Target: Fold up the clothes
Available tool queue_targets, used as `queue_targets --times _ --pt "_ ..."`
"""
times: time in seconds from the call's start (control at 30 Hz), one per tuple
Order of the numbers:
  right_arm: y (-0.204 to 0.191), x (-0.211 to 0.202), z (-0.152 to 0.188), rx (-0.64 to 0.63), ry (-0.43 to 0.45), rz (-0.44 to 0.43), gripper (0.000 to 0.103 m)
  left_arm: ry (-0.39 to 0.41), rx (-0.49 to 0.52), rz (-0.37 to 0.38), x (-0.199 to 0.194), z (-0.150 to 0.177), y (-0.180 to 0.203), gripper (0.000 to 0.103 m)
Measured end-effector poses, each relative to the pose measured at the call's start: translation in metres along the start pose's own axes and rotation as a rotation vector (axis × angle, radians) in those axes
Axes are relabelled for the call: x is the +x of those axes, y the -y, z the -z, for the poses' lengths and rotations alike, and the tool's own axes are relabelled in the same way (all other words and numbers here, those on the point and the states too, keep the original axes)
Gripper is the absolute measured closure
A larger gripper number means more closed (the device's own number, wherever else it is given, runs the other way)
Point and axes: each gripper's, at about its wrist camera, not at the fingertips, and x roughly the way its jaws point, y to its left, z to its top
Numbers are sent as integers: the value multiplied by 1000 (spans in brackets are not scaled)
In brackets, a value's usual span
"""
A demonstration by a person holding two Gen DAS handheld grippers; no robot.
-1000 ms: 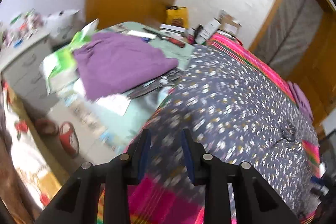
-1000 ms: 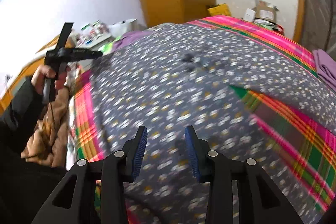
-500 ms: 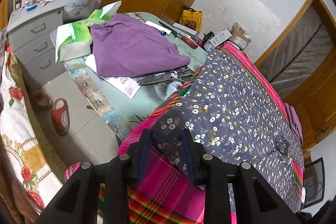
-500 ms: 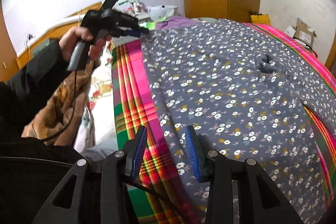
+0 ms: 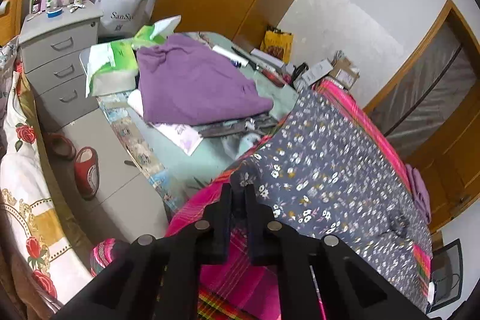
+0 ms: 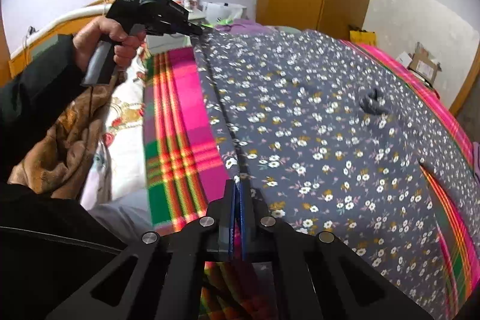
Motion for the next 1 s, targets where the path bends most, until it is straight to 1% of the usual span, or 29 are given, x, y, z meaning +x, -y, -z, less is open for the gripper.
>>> queue_targets --times 0.07,0.23,0.27,0.33,0.43,0.47,0.57,0.6,0.7,0.77,0.83,0.93,1.0 --pt "0 0 0 1 3 -10 100 3 12 -3 -2 0 0 95" --pt "1 12 10 19 -34 -49 99 -49 33 -35 15 7 -4 95" --pt "4 10 10 41 -30 -55 97 -48 38 -36 16 7 -4 94" --pt "13 4 9 93 -17 -71 95 -56 47 -32 14 7 -4 91" --pt "29 -16 9 157 40 -73 89 -65 66 -27 7 4 -1 88" --pt "36 -24 9 179 62 -64 82 -55 78 -45 3 3 1 88" --pt "61 -48 11 258 119 -16 75 -8 113 -94 -11 -1 9 88" --pt "72 -57 13 295 140 3 74 3 113 -103 -15 -3 10 88" --pt "110 -75 26 446 205 65 73 30 146 -99 -27 -5 27 88" --pt "134 -80 34 547 217 98 70 36 209 -76 -31 -1 52 88" --pt "157 -84 43 636 218 134 67 13 280 -24 -27 8 83 88" --pt "178 -86 51 710 216 167 66 -75 392 99 -11 31 139 88" --pt "182 -86 52 709 207 185 66 -131 458 161 1 48 171 88"
